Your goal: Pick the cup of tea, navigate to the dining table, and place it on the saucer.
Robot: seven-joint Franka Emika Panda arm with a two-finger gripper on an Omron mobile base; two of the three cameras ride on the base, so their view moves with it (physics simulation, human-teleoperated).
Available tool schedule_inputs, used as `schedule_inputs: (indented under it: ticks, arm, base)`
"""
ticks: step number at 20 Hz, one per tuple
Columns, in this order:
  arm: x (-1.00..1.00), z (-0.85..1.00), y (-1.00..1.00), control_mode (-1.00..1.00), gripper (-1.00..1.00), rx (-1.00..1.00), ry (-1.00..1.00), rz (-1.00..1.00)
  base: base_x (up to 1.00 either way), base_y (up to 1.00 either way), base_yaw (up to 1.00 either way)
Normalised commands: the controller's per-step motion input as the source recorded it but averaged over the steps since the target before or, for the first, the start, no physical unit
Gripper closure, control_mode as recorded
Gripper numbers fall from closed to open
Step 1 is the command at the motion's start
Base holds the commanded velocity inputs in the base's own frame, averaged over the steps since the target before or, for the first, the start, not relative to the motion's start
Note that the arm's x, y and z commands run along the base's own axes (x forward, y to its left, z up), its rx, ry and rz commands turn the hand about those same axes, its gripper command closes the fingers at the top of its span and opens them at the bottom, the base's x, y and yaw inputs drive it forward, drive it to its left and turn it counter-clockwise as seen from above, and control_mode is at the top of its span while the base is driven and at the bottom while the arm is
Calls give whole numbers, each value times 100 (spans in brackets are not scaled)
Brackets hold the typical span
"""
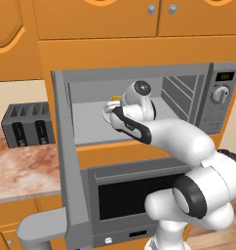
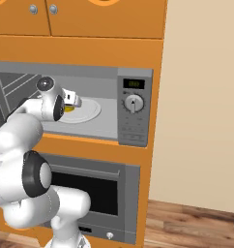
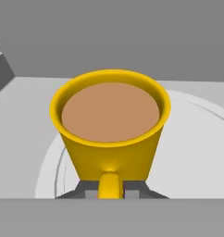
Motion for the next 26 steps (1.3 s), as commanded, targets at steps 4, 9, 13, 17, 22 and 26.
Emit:
schedule_inputs:
  ticks: [4,9,13,17,22,26]
  arm:
    - [-4,0,-4,-100,100,0,0,0]
    - [-46,0,-24,-100,100,2,-4,0]
    - [-83,11,-30,-100,100,4,-6,0]
    - [-99,26,-32,-100,100,4,-2,0]
    - [-100,57,-51,-100,100,2,0,-1]
    - [-96,87,-63,-100,100,0,1,-2]
  base:
    - [0,0,0]
    - [0,0,0]
    - [0,0,0]
    - [0,0,0]
    - [0,0,0]
    - [0,0,0]
